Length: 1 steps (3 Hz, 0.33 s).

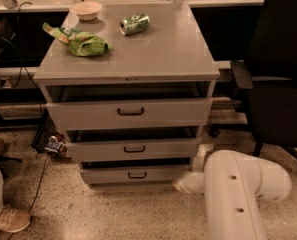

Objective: Close bottom drawer

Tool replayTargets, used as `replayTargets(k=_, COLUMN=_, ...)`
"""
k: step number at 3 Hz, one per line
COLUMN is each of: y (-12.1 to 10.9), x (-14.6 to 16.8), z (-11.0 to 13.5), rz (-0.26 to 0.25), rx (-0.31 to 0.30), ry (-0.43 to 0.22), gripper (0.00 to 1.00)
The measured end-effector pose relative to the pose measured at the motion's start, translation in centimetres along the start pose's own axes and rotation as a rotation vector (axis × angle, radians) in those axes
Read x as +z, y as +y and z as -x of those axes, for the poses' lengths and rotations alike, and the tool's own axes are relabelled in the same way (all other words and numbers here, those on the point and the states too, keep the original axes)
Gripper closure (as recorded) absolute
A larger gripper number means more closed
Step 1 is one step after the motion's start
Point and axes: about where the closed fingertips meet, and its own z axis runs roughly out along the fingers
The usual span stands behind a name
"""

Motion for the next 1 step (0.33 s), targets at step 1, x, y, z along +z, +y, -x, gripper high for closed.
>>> replayTargets(k=1, y=1.6, x=-3.05, z=-6.12, rz=0.02, rx=0.114, ry=0.075, gripper=1.0)
